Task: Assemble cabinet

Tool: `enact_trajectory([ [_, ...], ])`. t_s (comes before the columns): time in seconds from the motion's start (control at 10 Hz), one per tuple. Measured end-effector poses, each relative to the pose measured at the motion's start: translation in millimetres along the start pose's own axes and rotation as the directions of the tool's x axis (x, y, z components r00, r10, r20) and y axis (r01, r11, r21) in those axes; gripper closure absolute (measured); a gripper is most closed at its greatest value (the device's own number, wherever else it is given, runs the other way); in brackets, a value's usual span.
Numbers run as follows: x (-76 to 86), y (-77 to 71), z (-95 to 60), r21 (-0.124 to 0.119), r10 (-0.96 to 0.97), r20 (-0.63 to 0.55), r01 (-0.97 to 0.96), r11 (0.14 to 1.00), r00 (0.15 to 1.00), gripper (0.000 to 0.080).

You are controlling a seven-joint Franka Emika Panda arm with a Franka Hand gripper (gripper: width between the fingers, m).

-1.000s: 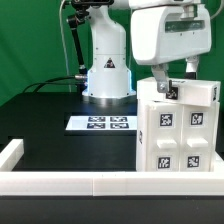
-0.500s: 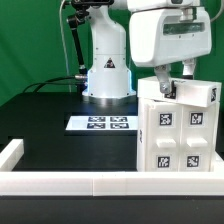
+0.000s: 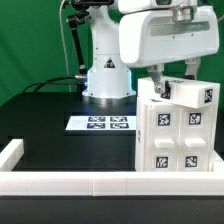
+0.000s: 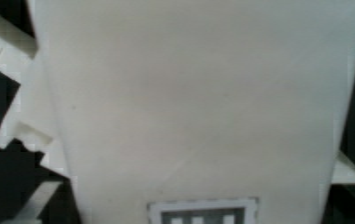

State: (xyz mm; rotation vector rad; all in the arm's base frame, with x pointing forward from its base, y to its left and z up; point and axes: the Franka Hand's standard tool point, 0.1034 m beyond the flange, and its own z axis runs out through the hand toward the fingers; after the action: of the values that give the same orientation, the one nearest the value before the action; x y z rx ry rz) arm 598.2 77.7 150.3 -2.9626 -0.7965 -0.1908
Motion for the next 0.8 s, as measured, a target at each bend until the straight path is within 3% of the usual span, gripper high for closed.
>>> enact_trajectory([
  [0.4,3.5,3.7,-0.7,-0.010,0.283,-0.040,-0.284,0.959,0.958,0.0239],
  [0.8,7.0,4.8,-1.7,0.005,0.573,-0.066,-0.574,0.819,0.817,0.0239],
])
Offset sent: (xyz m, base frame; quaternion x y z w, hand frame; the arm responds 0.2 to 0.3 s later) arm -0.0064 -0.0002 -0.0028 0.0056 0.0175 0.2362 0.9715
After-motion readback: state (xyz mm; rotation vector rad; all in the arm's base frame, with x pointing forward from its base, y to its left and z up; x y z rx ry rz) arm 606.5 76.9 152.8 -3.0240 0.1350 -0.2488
